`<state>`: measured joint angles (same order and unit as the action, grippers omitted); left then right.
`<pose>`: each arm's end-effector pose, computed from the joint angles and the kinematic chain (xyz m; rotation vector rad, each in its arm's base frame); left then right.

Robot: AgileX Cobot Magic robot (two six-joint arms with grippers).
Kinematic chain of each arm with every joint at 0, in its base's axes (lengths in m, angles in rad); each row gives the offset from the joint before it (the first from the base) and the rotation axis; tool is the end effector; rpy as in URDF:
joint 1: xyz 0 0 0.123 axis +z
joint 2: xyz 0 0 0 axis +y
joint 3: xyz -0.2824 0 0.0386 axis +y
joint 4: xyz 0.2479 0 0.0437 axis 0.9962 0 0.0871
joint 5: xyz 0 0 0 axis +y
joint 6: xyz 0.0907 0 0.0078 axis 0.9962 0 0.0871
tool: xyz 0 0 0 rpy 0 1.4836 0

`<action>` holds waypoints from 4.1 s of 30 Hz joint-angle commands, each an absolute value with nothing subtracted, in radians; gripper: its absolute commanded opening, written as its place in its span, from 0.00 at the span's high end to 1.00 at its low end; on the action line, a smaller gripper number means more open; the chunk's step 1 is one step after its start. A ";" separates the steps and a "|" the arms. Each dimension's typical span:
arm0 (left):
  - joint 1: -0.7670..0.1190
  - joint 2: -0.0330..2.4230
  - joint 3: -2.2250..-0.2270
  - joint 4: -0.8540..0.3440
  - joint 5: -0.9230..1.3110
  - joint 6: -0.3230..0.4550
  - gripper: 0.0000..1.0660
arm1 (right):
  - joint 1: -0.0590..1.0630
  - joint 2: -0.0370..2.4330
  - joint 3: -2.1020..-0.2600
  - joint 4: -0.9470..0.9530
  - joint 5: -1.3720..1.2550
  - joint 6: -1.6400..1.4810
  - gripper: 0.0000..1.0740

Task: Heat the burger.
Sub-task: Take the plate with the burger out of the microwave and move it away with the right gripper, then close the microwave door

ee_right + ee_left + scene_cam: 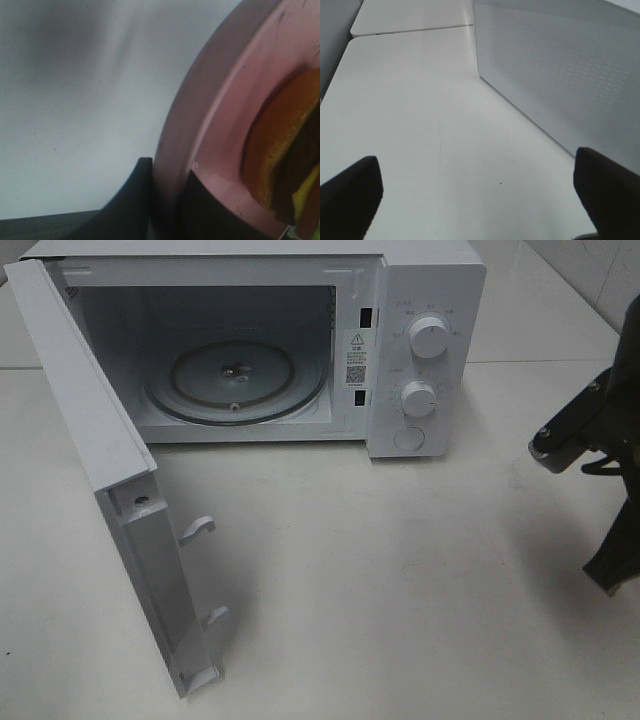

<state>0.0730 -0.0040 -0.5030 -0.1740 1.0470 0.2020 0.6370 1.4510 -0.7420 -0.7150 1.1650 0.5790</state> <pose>-0.0049 -0.0141 0.2801 0.1369 2.0071 -0.0324 0.2043 0.0829 0.2075 -0.5910 2.7513 -0.9146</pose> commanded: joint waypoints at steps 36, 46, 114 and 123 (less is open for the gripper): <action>0.074 -0.025 -0.501 -0.179 1.045 0.201 0.08 | 0.629 1.589 -0.522 -0.911 0.984 0.952 0.97; 0.074 -0.025 -0.501 -0.179 1.045 0.201 0.08 | 0.611 1.688 -0.525 -0.953 0.917 1.010 0.96; 0.074 -0.025 -0.501 -0.179 1.045 0.201 0.08 | 0.562 1.164 -0.638 -0.471 0.892 0.440 0.30; 0.074 -0.025 -0.501 -0.179 1.045 0.201 0.08 | 0.562 0.973 -0.702 -0.256 0.999 0.212 0.30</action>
